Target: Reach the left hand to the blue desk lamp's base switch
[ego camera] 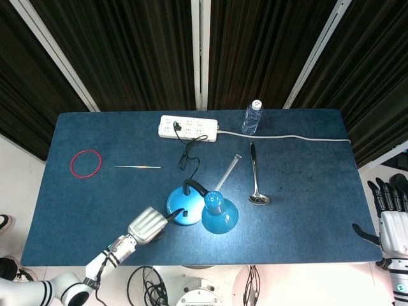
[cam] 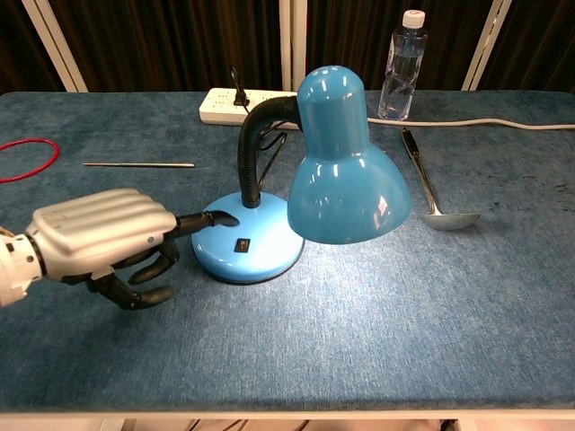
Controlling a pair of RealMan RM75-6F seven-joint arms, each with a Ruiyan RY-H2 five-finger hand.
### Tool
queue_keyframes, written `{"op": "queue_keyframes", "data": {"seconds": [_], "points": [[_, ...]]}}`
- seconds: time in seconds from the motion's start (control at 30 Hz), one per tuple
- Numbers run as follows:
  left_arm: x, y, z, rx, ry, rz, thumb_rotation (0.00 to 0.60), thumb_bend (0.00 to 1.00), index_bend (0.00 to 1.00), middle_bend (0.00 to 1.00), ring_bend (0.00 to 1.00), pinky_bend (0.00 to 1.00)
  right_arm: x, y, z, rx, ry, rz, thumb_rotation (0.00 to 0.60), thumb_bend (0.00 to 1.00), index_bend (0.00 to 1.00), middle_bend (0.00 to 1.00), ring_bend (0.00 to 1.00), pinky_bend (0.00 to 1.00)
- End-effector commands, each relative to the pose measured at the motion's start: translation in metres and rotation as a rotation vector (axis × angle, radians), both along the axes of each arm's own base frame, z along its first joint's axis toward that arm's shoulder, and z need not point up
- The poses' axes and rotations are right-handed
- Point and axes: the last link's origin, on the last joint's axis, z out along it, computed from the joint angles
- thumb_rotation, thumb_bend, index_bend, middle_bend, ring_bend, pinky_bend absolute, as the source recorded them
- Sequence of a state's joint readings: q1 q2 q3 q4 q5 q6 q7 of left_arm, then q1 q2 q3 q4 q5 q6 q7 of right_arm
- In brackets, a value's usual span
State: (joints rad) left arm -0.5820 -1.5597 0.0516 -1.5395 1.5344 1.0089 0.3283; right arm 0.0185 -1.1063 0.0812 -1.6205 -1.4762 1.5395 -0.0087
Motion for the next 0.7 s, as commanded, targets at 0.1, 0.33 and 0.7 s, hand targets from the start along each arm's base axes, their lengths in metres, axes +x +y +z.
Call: {"op": "queue_keyframes", "data": {"seconds": [0.1,0.33,0.7], "points": [[-0.048,-0.004,0.045,0.155,-0.056,0.095,0.6,0.35,0.05,0.7,0.72,0.79,0.0,0.0,0.002,-0.004,-0.003,-0.001,0.6,0.07,0.0,0.0,0.0,0.0],[-0.122,-0.015,0.118,0.406,0.007,0.372,0.6,0.11,0.06,0.2,0.14,0.29,-0.001,0.0,0.002,-0.001,-0.003,-0.005,0.6,0.07,0.0,0.0,0.0,0.0],[-0.158,-0.029,0.188,0.694,0.001,0.477,0.6,0.0,0.02,0.0,0.0,0.0,-0.002,-0.004,-0.003,0.03,0.027,-0.031,0.6,0.07,0.0,0.0,0.0,0.0]]}}
